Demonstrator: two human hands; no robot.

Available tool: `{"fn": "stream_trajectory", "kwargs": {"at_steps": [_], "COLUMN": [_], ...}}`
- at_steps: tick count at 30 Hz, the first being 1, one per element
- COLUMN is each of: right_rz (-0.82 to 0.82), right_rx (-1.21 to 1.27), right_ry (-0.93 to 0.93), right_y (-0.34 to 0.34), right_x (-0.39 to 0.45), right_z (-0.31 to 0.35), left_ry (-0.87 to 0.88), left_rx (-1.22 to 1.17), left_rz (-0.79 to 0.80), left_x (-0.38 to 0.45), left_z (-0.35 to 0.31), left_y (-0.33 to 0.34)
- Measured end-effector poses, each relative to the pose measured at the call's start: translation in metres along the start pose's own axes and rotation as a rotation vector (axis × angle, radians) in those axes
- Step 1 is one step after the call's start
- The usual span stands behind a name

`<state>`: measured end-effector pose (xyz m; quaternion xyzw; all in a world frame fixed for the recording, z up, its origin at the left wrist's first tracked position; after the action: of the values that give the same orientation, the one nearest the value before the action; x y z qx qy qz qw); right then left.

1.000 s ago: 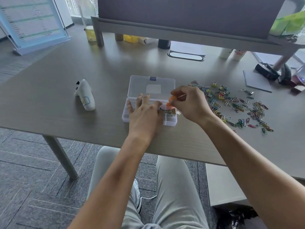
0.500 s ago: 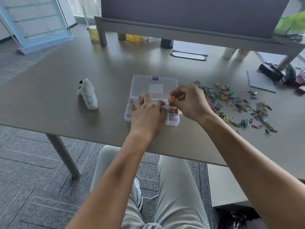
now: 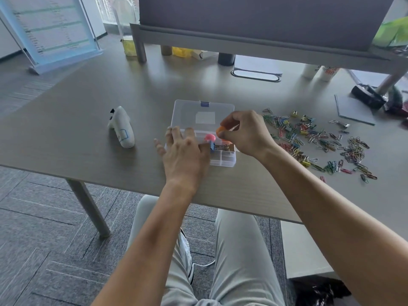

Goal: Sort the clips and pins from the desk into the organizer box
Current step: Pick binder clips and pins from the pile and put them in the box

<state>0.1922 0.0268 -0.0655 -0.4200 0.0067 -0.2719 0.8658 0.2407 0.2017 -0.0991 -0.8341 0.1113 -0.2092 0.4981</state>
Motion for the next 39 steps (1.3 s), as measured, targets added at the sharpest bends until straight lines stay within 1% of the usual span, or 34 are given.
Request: {"fn": "stream_trajectory", "kwargs": {"at_steps": [6, 10, 17, 19, 24, 28, 36, 39], "right_rz": [0.012, 0.011, -0.048, -0.035, 0.015, 0.004, -0.009, -0.056], "right_rx": [-0.06, -0.074, -0.147, -0.159, -0.232, -0.216, -0.201, -0.093], "right_ry": [-0.021, -0.002, 0.068, 0.081, 0.107, 0.074, 0.028, 0.04], "right_y": [0.012, 0.012, 0.004, 0.006, 0.009, 0.008, 0.006, 0.0], "right_x": [-0.001, 0.001, 0.004, 0.004, 0.008, 0.003, -0.001, -0.005], "right_z": [-0.004, -0.003, -0.004, -0.005, -0.008, -0.009, -0.009, -0.011], "left_ry": [0.024, 0.028, 0.033, 0.055, 0.179, 0.209, 0.168, 0.155], "left_rx": [0.002, -0.004, -0.003, 0.023, 0.07, 0.104, 0.103, 0.061], "left_rz": [-0.008, 0.001, 0.012, 0.036, 0.138, 0.197, 0.162, 0.112], "left_x": [-0.003, -0.002, -0.004, -0.005, -0.006, -0.006, -0.007, -0.008], "left_z": [0.002, 0.003, 0.003, 0.0, -0.018, -0.021, -0.021, -0.018], "left_y": [0.001, 0.003, 0.002, 0.003, 0.012, 0.018, 0.011, 0.005]}}
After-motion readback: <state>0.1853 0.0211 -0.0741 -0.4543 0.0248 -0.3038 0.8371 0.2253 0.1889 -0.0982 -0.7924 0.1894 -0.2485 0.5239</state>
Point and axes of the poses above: each hand's wrist, its own x-axis towards the middle knuckle, its own y-axis out of the palm, z = x × y, the point moved 10 cm from there along x, towards the middle knuckle, and after that the axes turned 3 degrees about y, right-handed, at the moved point
